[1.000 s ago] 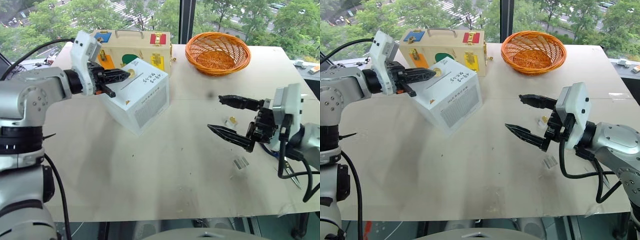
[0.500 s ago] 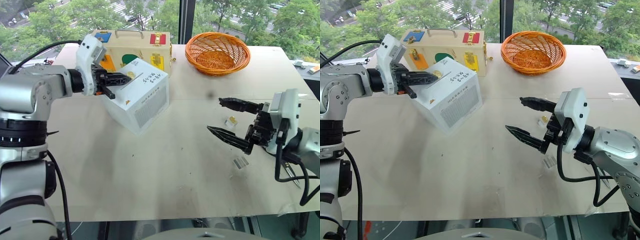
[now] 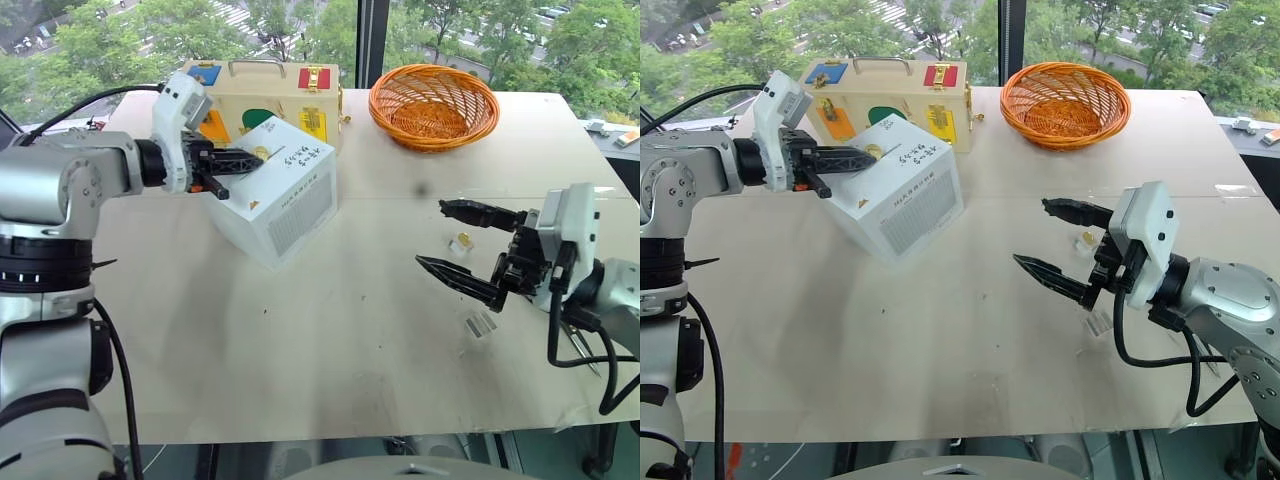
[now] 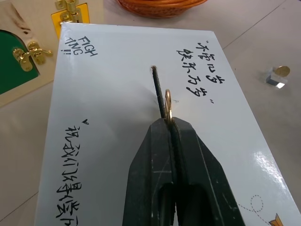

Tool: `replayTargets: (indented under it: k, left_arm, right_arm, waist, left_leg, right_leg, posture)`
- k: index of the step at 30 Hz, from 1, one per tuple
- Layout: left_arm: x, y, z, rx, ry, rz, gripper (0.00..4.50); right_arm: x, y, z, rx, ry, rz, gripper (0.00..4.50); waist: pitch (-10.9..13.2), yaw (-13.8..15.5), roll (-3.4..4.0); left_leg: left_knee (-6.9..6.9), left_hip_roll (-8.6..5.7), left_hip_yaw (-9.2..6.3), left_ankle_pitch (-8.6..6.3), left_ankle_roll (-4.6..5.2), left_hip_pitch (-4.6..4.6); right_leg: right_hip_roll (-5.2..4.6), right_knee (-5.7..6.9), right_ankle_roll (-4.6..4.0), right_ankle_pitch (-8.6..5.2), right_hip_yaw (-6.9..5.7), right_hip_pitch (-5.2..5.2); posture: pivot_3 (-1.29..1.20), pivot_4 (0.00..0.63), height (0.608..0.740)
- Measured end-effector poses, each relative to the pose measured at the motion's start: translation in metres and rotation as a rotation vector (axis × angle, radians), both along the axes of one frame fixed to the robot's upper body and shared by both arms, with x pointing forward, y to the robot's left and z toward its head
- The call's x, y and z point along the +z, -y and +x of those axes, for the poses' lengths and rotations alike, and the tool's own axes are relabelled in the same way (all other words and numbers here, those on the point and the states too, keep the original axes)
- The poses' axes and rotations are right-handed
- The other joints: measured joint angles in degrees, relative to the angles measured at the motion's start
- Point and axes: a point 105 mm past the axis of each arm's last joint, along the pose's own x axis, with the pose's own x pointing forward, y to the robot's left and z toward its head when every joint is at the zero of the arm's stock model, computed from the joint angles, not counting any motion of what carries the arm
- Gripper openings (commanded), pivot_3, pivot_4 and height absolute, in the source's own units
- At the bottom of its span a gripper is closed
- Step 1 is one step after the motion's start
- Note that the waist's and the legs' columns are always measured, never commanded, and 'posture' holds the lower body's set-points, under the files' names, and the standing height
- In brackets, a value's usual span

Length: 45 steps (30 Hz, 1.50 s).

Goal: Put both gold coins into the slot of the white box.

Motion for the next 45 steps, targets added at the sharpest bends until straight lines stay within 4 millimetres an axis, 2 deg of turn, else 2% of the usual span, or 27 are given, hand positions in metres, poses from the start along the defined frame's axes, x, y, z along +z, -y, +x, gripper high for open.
replayTargets:
  k: [12,15,16,17,18,22,25,27,28,32,35,36,37,39,41,45]
  left_arm:
    - [0.000,0.002,-0.003,-0.018,0.028,0.060,0.00]
    - [0.000,0.002,-0.003,-0.016,0.033,0.061,0.83]
    - [0.000,0.002,-0.003,-0.016,0.037,0.064,1.38]
    - [0.000,0.002,-0.003,-0.015,0.040,0.061,1.49]
    - [0.000,0.002,-0.003,-0.013,0.044,0.053,2.06]
    - [0.004,-0.001,-0.007,-0.003,0.070,0.008,2.06]
    - [0.021,0.012,-0.024,-0.092,0.122,-0.081,2.06]
    - [0.037,0.036,-0.050,-0.256,0.205,-0.206,2.06]
    - [0.039,0.046,-0.063,-0.332,0.222,-0.241,2.06]
    - [0.020,0.073,-0.104,-0.520,0.184,-0.270,2.06]
    - [-0.009,0.091,-0.130,-0.623,0.127,-0.228,2.06]
    - [-0.017,0.093,-0.134,-0.637,0.108,-0.222,2.06]
    - [-0.024,0.093,-0.137,-0.637,0.102,-0.215,2.11]
    - [-0.034,0.092,-0.138,-0.632,0.086,-0.207,2.11]
    - [-0.042,0.092,-0.138,-0.620,0.076,-0.206,2.11]
    - [-0.043,0.091,-0.137,-0.612,0.103,-0.204,2.11]
  right_arm:
    - [-0.001,-0.001,0.000,0.003,-0.004,-0.002,4.07]
    - [-0.002,-0.001,0.000,0.004,-0.005,-0.003,4.13]
    - [-0.002,-0.002,0.000,0.005,-0.006,-0.003,4.13]
    - [-0.002,-0.002,0.000,0.005,-0.008,-0.003,4.13]
    - [-0.003,-0.001,0.000,0.003,-0.009,-0.004,4.13]
    - [-0.013,0.002,0.001,-0.033,-0.055,-0.010,4.13]
    - [-0.021,0.009,0.008,-0.109,-0.056,-0.047,4.13]
    - [-0.036,0.019,0.019,-0.208,-0.084,-0.096,4.13]
    - [-0.043,0.025,0.027,-0.264,-0.103,-0.113,4.13]
    - [-0.076,0.057,0.056,-0.486,-0.234,-0.158,4.13]
    - [-0.097,0.073,0.072,-0.590,-0.310,-0.194,4.13]
    - [-0.100,0.074,0.075,-0.599,-0.327,-0.195,4.13]
    - [-0.103,0.072,0.077,-0.596,-0.338,-0.190,3.59]
    - [-0.106,0.070,0.081,-0.596,-0.349,-0.188,2.84]
    - [-0.108,0.070,0.088,-0.610,-0.353,-0.187,2.84]
    - [-0.108,0.070,0.097,-0.622,-0.349,-0.182,2.84]
  waist:
    - [0.00,-0.02,0.00]
    - [-0.01,-0.02,0.00]
    - [-0.01,-0.01,0.00]
    - [-0.01,-0.02,0.00]
    - [-0.01,-0.02,0.00]
    - [0.00,-0.04,-0.02]
    - [0.00,-0.04,-0.02]
    - [-0.01,0.05,-0.02]
    - [-0.01,0.05,-0.03]
    - [-0.04,-0.25,-0.04]
    - [-0.04,-0.38,-0.03]
    - [-0.04,-0.25,-0.03]
    - [-0.04,-0.27,-0.02]
    - [-0.04,-0.19,-0.01]
    - [-0.04,-0.10,-0.02]
    - [-0.04,-0.03,-0.01]
  left_leg:
    - [0.00,0.00,0.01,0.00,0.00,0.03]
    - [0.00,0.00,0.01,0.00,0.00,0.04]
    - [0.01,0.00,0.01,0.00,0.00,0.04]
    - [0.01,0.00,0.00,0.00,0.00,0.04]
    - [0.01,0.00,0.00,0.00,0.00,0.05]
    - [0.02,0.01,-0.01,0.00,0.00,0.01]
    - [0.03,0.02,-0.03,0.00,0.00,-0.03]
    - [0.07,0.01,-0.03,0.00,-0.01,-0.01]
    - [0.08,0.00,-0.03,0.00,-0.01,0.00]
    - [0.16,-0.03,0.05,0.01,-0.01,0.19]
    - [0.15,-0.03,0.10,0.01,-0.01,0.29]
    - [0.15,-0.02,0.09,0.00,-0.01,0.30]
    - [0.15,-0.01,0.10,0.01,-0.01,0.32]
    - [0.15,-0.01,0.11,0.01,-0.01,0.35]
    - [0.16,-0.01,0.11,0.01,-0.01,0.34]
    - [0.20,-0.03,0.08,0.01,0.00,0.31]
  right_leg:
    - [0.00,0.04,0.00,0.00,0.02,0.01]
    - [0.00,0.05,0.00,0.00,0.03,0.01]
    - [0.00,0.06,0.00,0.00,0.03,0.01]
    - [0.00,0.06,0.00,0.00,0.03,0.01]
    - [0.00,0.07,0.00,0.00,0.03,0.01]
    - [0.00,0.07,0.00,0.00,0.02,0.00]
    - [-0.01,0.04,0.00,0.00,0.02,-0.01]
    - [-0.08,0.05,0.03,-0.01,0.05,0.01]
    - [-0.08,0.04,0.03,-0.01,0.10,0.02]
    - [-0.06,0.18,0.03,0.00,0.24,0.08]
    - [-0.02,0.29,0.00,-0.01,0.35,0.09]
    - [0.01,0.34,0.00,-0.01,0.32,0.09]
    - [0.06,0.37,-0.01,-0.02,0.30,0.08]
    - [0.08,0.43,-0.11,-0.07,0.27,0.08]
    - [0.09,0.45,-0.22,-0.14,0.25,0.08]
    - [0.04,0.41,-0.21,-0.13,0.33,0.09]
  posture:
    - [0.00,0.150,0.740]
    - [0.00,0.150,0.740]
    - [0.00,0.150,0.740]
    - [0.00,0.150,0.740]
    - [0.00,0.150,0.740]
    - [0.00,0.150,0.740]
    - [0.00,0.150,0.740]
    - [0.00,0.150,0.740]
    - [0.00,0.150,0.740]
    - [0.00,0.150,0.740]
    - [0.00,0.150,0.740]
    - [0.00,0.150,0.740]
    - [0.00,0.150,0.740]
    - [0.00,0.150,0.740]
    - [0.00,0.150,0.740]
    - [0.00,0.150,0.740]
